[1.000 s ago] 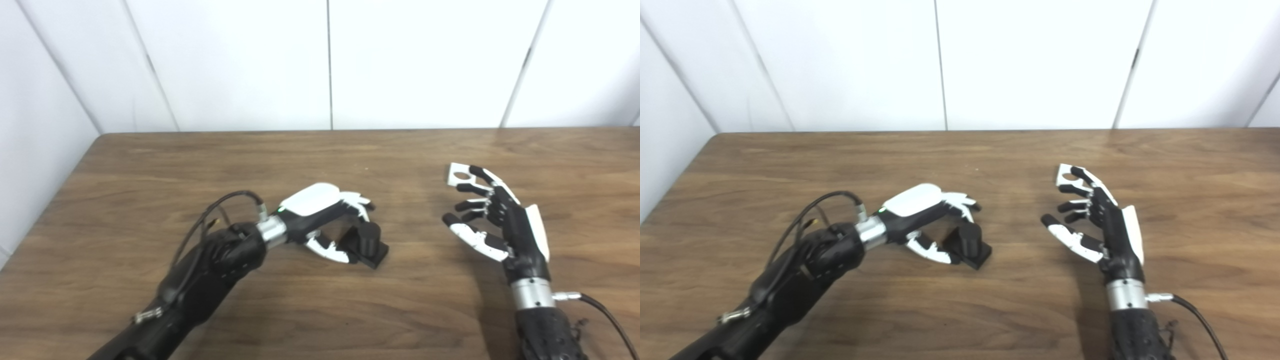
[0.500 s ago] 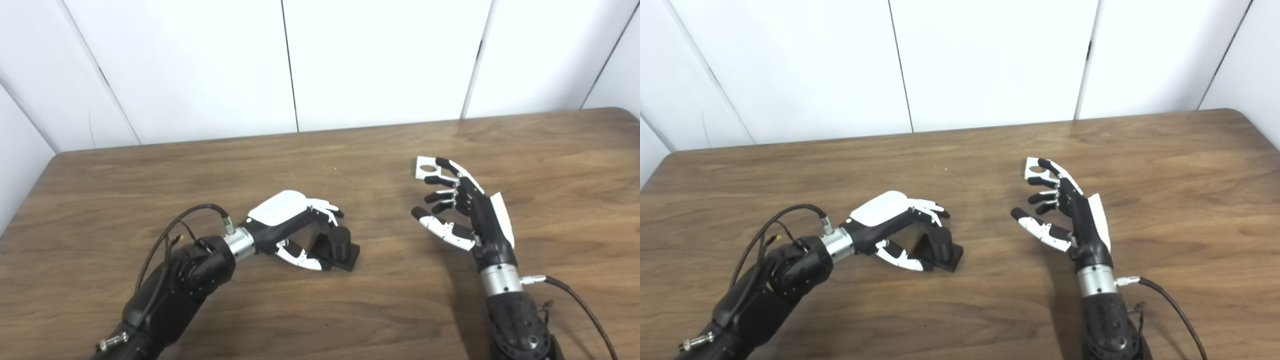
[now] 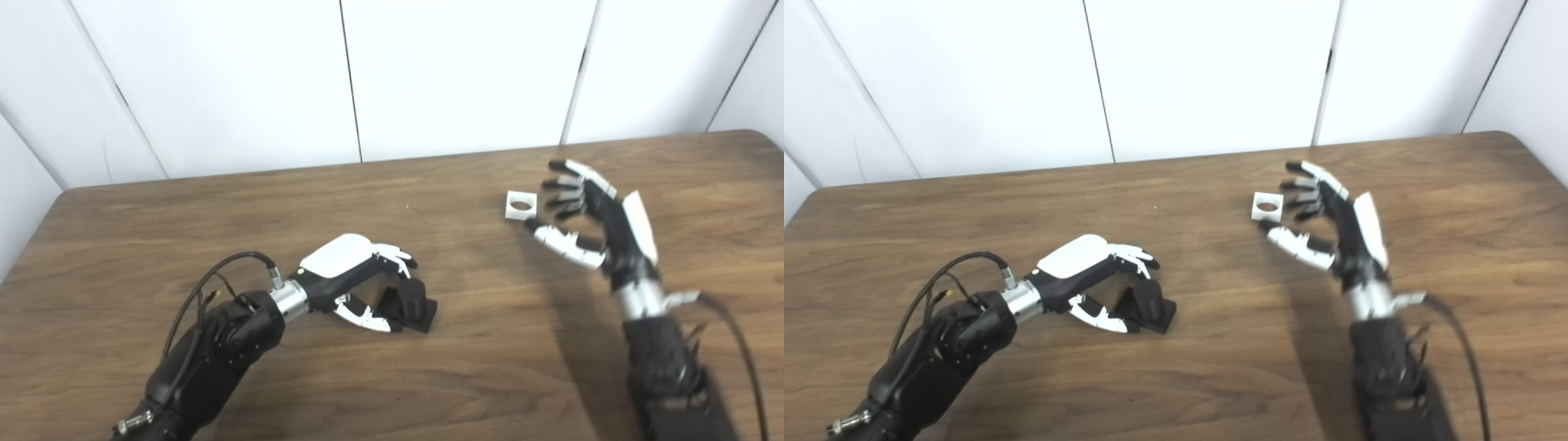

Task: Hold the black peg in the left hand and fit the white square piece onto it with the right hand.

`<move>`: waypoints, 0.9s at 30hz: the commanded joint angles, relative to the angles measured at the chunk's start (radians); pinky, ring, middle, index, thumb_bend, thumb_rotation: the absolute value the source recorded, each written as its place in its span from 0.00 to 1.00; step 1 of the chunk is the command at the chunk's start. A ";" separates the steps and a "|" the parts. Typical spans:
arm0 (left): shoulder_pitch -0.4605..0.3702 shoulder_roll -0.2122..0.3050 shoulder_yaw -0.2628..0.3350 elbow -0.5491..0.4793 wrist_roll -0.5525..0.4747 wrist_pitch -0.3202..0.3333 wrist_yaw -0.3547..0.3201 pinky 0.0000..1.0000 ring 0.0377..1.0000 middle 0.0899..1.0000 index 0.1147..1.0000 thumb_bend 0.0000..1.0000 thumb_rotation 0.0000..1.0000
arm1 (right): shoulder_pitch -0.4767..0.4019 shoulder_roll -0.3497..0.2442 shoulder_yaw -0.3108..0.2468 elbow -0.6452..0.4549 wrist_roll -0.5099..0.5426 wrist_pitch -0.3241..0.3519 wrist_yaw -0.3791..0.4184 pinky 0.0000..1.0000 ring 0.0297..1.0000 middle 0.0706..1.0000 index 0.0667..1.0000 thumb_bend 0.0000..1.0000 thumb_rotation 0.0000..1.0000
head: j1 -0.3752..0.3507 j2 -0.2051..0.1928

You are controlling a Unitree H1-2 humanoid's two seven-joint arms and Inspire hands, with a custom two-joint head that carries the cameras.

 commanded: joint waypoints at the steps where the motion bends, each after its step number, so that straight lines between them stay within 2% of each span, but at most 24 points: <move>1: 0.009 0.035 -0.003 0.009 0.017 -0.004 -0.030 0.83 0.87 0.82 0.50 0.74 0.24 | -0.124 -0.103 0.024 -0.025 -0.092 0.054 0.065 0.57 0.68 0.73 0.80 0.61 0.31 | -0.008 -0.005; 7: 0.017 0.042 -0.001 0.017 0.025 -0.004 -0.032 0.84 0.88 0.82 0.51 0.74 0.24 | -0.297 -0.246 0.114 0.062 -0.241 0.136 0.180 0.53 0.68 0.75 0.76 0.66 0.32 | -0.057 -0.036; 10: 0.020 0.044 0.001 0.018 0.021 -0.002 -0.036 0.85 0.88 0.83 0.51 0.74 0.24 | -0.379 -0.284 0.154 0.127 -0.265 0.164 0.237 0.54 0.73 0.78 0.74 0.68 0.30 | -0.084 -0.038; 18: 0.023 0.041 0.006 0.025 0.015 -0.008 -0.029 0.84 0.88 0.82 0.51 0.75 0.19 | -0.488 -0.292 0.228 0.250 -0.282 0.179 0.329 0.58 0.77 0.81 0.75 0.71 0.31 | -0.092 -0.048; 22: 0.017 0.035 0.005 0.042 0.006 -0.012 -0.033 0.82 0.88 0.82 0.51 0.75 0.19 | -0.537 -0.293 0.270 0.342 -0.291 0.204 0.394 0.65 0.83 0.86 0.77 0.68 0.33 | -0.091 -0.060; 27: 0.018 0.030 0.005 0.042 0.003 0.000 -0.037 0.84 0.88 0.83 0.51 0.75 0.19 | -0.587 -0.299 0.321 0.468 -0.298 0.187 0.441 0.73 0.90 0.91 0.76 0.68 0.34 | -0.072 -0.071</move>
